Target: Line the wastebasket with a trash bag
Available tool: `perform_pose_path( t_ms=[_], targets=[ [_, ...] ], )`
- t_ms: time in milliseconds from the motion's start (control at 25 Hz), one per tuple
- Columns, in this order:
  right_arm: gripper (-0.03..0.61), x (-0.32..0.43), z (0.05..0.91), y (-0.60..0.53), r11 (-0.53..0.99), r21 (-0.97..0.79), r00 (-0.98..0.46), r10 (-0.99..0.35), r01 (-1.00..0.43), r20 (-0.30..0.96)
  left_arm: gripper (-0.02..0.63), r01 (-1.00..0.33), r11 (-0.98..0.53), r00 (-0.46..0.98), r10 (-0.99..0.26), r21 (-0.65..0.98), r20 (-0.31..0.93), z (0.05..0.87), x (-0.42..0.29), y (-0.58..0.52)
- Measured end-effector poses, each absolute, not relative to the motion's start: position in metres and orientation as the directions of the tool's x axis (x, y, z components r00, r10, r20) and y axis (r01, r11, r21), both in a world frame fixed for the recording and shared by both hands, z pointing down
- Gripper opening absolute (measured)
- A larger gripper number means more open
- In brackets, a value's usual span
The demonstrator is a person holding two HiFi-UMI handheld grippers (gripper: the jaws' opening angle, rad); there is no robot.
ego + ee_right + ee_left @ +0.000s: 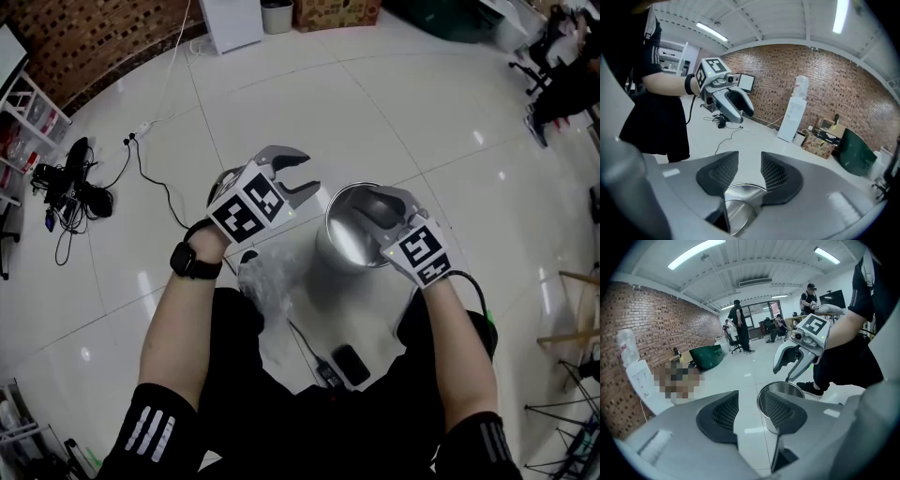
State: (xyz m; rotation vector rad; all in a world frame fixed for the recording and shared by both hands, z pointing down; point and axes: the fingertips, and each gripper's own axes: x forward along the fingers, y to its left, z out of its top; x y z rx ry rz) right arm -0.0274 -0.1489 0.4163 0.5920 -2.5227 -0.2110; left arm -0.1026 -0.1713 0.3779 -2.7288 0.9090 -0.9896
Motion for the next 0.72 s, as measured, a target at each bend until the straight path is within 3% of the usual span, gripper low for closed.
perform_pose_path(
  t_ms=[360, 720],
  targets=[
    [0.178, -0.117, 0.477, -0.107, 0.941, 0.328, -0.741, -0.277, -0.081, 0.612, 0.173, -0.541, -0.796, 0.569, -0.584, -0.271, 0.579, 0.388, -0.154, -0.155],
    [0.210, -0.177, 0.578, -0.074, 0.950, 0.276, -0.611, -0.133, 0.146, 0.780, 0.173, -0.591, -0.761, 0.556, -0.625, -0.268, 0.548, 0.380, -0.189, -0.149]
  ],
)
